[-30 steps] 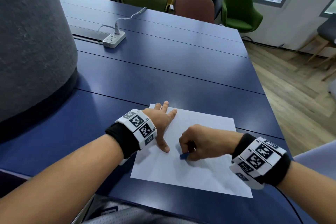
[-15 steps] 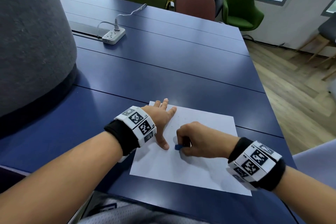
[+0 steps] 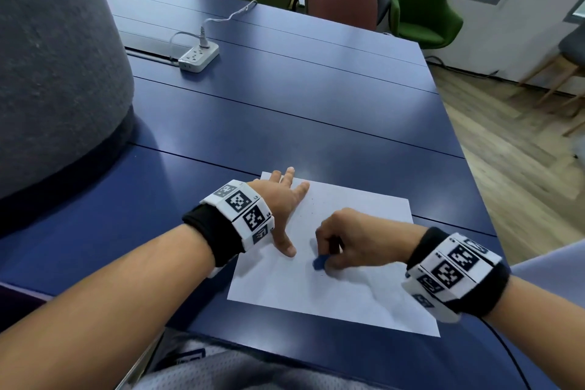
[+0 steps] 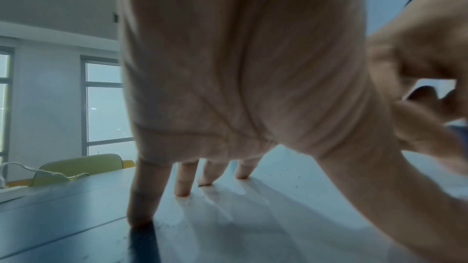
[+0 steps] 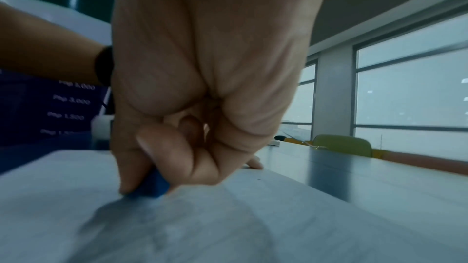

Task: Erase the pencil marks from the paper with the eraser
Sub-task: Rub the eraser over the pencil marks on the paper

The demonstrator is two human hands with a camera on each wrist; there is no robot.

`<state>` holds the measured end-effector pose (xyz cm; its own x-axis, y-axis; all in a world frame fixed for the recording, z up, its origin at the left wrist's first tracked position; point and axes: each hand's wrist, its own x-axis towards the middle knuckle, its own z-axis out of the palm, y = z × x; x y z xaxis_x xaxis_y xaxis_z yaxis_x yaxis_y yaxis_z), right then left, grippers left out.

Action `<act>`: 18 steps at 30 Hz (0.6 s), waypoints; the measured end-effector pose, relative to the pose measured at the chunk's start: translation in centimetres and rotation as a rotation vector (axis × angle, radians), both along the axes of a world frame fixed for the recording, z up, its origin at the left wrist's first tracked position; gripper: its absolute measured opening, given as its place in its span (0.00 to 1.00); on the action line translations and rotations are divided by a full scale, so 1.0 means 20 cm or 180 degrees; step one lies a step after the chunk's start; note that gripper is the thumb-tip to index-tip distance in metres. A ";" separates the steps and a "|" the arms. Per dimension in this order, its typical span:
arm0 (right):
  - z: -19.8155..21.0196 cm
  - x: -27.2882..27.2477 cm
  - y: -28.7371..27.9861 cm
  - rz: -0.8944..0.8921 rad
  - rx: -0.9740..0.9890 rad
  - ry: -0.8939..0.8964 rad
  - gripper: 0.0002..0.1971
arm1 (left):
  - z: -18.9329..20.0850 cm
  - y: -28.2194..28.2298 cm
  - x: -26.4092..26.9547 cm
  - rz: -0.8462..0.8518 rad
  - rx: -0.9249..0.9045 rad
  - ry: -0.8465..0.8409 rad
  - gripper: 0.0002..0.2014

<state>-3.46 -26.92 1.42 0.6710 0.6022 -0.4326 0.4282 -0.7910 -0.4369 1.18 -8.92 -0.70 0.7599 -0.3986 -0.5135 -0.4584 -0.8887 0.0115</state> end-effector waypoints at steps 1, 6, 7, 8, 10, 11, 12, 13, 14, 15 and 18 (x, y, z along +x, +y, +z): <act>0.00 0.01 -0.01 -0.0087 0.0074 -0.0082 0.06 | 0.00 0.00 0.00 0.0002 0.0003 0.0003 0.69; -0.01 -0.05 -0.02 0.0179 0.0025 0.0452 0.06 | -0.01 0.00 0.01 0.0022 0.0021 0.0032 0.70; -0.02 -0.03 -0.03 0.0066 0.0044 0.0361 0.06 | -0.01 0.00 0.01 0.0016 0.0027 0.0034 0.70; -0.02 -0.01 -0.04 -0.0106 0.0103 0.0228 0.05 | -0.01 0.00 0.01 0.0009 0.0026 0.0036 0.70; -0.02 0.02 -0.05 -0.0261 0.0164 0.0163 0.05 | 0.00 0.00 0.01 0.0020 0.0017 0.0041 0.70; -0.02 0.02 -0.05 -0.0222 0.0106 0.0257 0.05 | 0.00 0.00 0.01 0.0019 0.0023 0.0042 0.70; -0.01 0.03 -0.04 -0.0161 0.0007 0.0390 0.06 | 0.00 0.00 0.01 0.0015 0.0039 0.0035 0.70; 0.00 0.04 -0.03 -0.0153 -0.0064 0.0500 0.06 | 0.00 0.00 0.01 0.0008 0.0064 0.0023 0.70; 0.01 0.06 -0.02 -0.0221 -0.0093 0.0523 0.06 | 0.00 0.00 0.00 -0.0004 0.0090 0.0014 0.70; 0.02 0.10 -0.01 -0.0351 -0.0096 0.0438 0.07 | 0.00 -0.01 0.00 -0.0021 0.0111 0.0002 0.70; 0.02 0.29 -0.02 -0.0765 -0.0002 -0.0251 0.11 | 0.00 0.00 0.00 -0.0024 0.0109 -0.0031 0.69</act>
<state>2.27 -27.32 1.89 0.8265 0.4210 -0.3736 0.2605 -0.8745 -0.4092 1.20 -9.02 -0.63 0.7620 -0.3867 -0.5195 -0.4650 -0.8850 -0.0233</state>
